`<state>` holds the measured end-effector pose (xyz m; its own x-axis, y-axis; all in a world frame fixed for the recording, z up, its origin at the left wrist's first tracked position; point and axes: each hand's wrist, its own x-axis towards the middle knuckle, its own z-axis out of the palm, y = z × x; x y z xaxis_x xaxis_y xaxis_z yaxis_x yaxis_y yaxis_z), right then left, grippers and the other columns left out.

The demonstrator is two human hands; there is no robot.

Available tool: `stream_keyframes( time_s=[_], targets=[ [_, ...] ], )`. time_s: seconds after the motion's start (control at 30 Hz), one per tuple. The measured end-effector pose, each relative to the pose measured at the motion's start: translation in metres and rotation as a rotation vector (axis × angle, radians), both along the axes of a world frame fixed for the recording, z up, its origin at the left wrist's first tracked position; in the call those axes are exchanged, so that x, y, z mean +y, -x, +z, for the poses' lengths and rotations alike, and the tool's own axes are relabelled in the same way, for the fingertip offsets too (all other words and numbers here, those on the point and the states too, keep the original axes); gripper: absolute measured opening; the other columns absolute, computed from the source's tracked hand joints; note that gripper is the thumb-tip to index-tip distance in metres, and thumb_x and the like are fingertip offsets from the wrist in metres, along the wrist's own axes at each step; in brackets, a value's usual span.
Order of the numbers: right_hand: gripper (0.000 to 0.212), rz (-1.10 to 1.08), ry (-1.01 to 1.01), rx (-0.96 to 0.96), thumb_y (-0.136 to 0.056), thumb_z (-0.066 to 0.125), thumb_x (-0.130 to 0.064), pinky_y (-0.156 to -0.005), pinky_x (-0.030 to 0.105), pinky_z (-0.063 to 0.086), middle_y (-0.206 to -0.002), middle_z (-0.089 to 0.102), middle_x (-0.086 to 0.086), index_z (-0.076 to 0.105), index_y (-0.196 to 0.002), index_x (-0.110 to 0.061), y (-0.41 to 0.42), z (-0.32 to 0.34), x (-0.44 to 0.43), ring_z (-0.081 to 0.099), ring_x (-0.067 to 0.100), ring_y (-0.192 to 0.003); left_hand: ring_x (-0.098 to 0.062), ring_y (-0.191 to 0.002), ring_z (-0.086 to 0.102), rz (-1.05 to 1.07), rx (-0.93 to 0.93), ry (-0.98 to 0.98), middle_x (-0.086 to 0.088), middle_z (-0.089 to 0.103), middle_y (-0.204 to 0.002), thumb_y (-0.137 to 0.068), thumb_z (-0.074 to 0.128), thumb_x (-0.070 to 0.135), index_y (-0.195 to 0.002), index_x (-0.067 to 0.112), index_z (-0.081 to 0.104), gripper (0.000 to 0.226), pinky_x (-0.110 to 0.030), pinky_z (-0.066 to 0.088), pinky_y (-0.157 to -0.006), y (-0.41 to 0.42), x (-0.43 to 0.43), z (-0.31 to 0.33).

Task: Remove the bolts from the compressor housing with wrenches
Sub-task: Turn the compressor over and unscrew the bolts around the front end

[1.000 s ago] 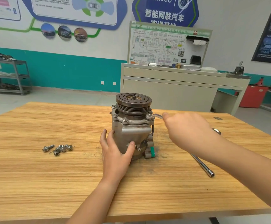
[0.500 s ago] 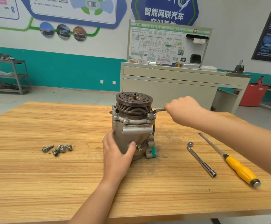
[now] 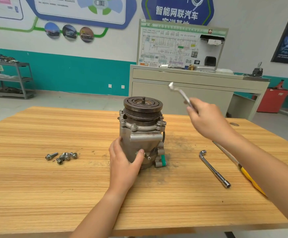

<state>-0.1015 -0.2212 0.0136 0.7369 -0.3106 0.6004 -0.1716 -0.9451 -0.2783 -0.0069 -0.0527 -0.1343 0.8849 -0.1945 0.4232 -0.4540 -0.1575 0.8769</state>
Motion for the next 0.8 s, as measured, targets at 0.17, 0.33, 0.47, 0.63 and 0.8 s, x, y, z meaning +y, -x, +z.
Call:
stream_keyframes(
  time_s=[0.17, 0.33, 0.47, 0.63, 0.8],
  targets=[
    [0.027, -0.199, 0.393, 0.352, -0.092, 0.038, -0.014, -0.044, 0.025, 0.031, -0.069, 0.048, -0.002, 0.052, -0.112, -0.023, 0.026, -0.009, 0.025, 0.047, 0.021, -0.064, -0.005, -0.118, 0.031, 0.005, -0.001, 0.004, 0.001, 0.028, -0.141, -0.081, 0.067, 0.034, -0.142, 0.019, 0.027, 0.074, -0.035, 0.036, -0.103, 0.000, 0.001, -0.001],
    [0.035, -0.244, 0.527, 0.448, -0.087, 0.037, -0.002, -0.039, 0.025, 0.020, -0.060, 0.031, -0.003, 0.050, -0.115, -0.018, 0.027, 0.002, 0.047, 0.040, 0.021, -0.063, -0.009, -0.123, 0.033, -0.002, 0.002, 0.008, 0.001, 0.026, -0.141, -0.081, 0.068, 0.034, -0.142, 0.019, 0.027, 0.075, -0.033, 0.036, -0.102, -0.001, 0.001, -0.002],
    [0.034, -0.238, 0.684, 0.611, -0.086, 0.042, 0.004, -0.042, 0.025, 0.025, -0.064, 0.035, 0.000, 0.049, -0.118, -0.006, 0.022, 0.008, 0.077, 0.043, 0.024, -0.066, -0.006, -0.120, 0.032, 0.008, -0.013, 0.014, -0.002, 0.027, -0.142, -0.081, 0.069, 0.032, -0.142, 0.016, 0.028, 0.075, -0.023, 0.031, -0.096, -0.003, 0.000, -0.003],
    [0.043, -0.239, 0.800, 0.707, -0.087, 0.043, 0.009, -0.046, 0.027, 0.032, -0.081, 0.048, 0.007, 0.034, -0.129, 0.012, 0.018, 0.001, 0.078, 0.054, 0.022, -0.076, -0.014, -0.128, 0.034, 0.000, 0.003, 0.012, -0.003, 0.028, -0.143, -0.081, 0.069, 0.033, -0.143, 0.016, 0.027, 0.076, -0.026, 0.032, -0.100, -0.004, -0.001, -0.004],
    [0.035, -0.231, 0.919, 0.636, -0.088, 0.043, 0.000, -0.036, 0.026, 0.019, -0.056, 0.031, 0.001, 0.042, -0.123, -0.003, 0.017, 0.008, 0.052, 0.035, 0.019, -0.048, -0.013, -0.128, 0.033, -0.009, 0.014, 0.011, -0.003, 0.029, -0.143, -0.081, 0.068, 0.034, -0.143, 0.016, 0.027, 0.077, -0.027, 0.032, -0.101, -0.004, 0.001, -0.003]
  ],
)
